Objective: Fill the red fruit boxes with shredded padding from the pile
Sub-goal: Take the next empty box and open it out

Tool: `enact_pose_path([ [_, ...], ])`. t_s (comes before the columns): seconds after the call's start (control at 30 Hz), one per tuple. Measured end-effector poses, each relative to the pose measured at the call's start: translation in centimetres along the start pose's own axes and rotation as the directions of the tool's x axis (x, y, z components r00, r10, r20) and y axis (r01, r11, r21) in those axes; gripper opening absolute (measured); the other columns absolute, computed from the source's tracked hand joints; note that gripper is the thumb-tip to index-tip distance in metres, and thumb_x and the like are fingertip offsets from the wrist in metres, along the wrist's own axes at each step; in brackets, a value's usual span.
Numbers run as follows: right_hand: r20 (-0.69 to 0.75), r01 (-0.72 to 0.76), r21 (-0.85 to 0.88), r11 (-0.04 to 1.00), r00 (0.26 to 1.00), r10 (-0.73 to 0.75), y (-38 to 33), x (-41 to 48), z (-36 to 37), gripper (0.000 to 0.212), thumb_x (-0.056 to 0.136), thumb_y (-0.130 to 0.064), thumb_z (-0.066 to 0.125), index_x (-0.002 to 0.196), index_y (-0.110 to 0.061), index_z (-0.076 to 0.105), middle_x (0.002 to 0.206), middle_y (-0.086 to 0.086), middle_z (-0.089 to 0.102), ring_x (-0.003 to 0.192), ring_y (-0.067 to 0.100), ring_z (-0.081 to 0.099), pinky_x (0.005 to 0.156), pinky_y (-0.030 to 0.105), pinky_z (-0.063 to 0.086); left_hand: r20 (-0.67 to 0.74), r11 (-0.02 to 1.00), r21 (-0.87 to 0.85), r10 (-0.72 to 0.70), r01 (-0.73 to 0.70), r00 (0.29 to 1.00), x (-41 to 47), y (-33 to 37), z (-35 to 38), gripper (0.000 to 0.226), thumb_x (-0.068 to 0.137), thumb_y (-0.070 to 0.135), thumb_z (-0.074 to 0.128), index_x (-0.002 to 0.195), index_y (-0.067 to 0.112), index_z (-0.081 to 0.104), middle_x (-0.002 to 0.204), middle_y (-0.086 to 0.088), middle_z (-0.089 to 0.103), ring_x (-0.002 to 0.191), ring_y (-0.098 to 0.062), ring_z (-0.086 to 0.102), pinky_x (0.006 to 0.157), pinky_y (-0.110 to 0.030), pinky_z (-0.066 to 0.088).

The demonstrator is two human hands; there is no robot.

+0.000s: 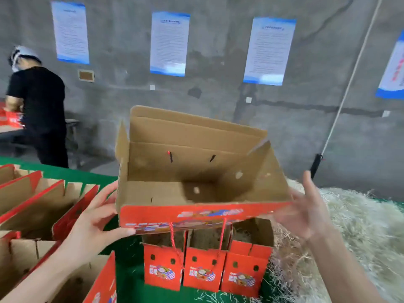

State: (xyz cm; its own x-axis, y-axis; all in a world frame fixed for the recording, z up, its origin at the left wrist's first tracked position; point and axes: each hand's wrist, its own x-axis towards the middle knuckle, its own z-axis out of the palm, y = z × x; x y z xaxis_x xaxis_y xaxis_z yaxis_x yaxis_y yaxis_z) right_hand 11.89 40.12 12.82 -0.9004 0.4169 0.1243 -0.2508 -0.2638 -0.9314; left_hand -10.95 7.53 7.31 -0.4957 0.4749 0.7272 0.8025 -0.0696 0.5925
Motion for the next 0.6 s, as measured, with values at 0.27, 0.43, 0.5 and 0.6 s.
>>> enact_pose_path([
  [0.27, -0.406, -0.357, -0.542, 0.761, 0.904, 0.135, 0.6, -9.0, -4.5, 0.013, 0.085, -0.025, 0.061, 0.097, -0.019, 0.059, 0.060, -0.011, 0.069, 0.054, 0.006, 0.065, 0.038, 0.014, 0.044, 0.393, 0.965, -0.250, 0.023, 0.083, 0.919, -6.9, 1.7, 6.6, 0.033, 0.070, 0.038, 0.073, 0.092, 0.014, 0.073, 0.145, 0.013, 0.040, 0.136, -0.004, 0.031, 0.102, -0.011, 0.034],
  [0.43, -0.571, -0.546, -0.509, 0.665, 0.793, 0.214, 4.9, -11.5, -6.0, 0.007, 0.092, -0.020, 0.056, 0.095, -0.014, 0.057, 0.058, -0.007, 0.065, 0.051, 0.008, 0.061, 0.037, 0.017, 0.042, 0.466, 0.860, -0.140, -0.380, 0.491, 0.799, -12.6, -0.4, 9.1, 0.077, 0.069, 0.073, 0.028, 0.085, 0.007, 0.065, 0.112, 0.000, 0.067, 0.110, -0.013, 0.059, 0.082, -0.024, 0.049],
  [0.5, -0.544, -0.595, -0.532, 0.602, 0.785, 0.295, 7.3, -11.9, -6.7, 0.019, 0.093, -0.022, 0.054, 0.108, -0.011, 0.059, 0.077, -0.001, 0.069, 0.069, 0.014, 0.065, 0.051, 0.025, 0.048, 0.407, 0.851, 0.120, -0.511, 0.511, 0.757, -13.4, -0.7, 10.6, 0.068, 0.079, 0.070, 0.029, 0.071, 0.018, 0.073, 0.083, 0.006, 0.073, 0.086, -0.005, 0.067, 0.076, -0.023, 0.049],
  [0.6, -0.544, -0.637, -0.469, 0.612, 0.754, 0.368, 10.6, -12.4, -7.4, 0.020, 0.094, -0.025, 0.052, 0.112, -0.020, 0.049, 0.083, -0.004, 0.065, 0.076, 0.013, 0.062, 0.055, 0.026, 0.048, 0.299, 0.830, 0.200, -0.558, 0.522, 0.774, -14.8, -2.4, 10.9, 0.066, 0.075, 0.075, 0.048, 0.054, 0.012, 0.050, 0.056, 0.007, 0.054, 0.051, -0.010, 0.046, 0.063, -0.030, 0.038],
])
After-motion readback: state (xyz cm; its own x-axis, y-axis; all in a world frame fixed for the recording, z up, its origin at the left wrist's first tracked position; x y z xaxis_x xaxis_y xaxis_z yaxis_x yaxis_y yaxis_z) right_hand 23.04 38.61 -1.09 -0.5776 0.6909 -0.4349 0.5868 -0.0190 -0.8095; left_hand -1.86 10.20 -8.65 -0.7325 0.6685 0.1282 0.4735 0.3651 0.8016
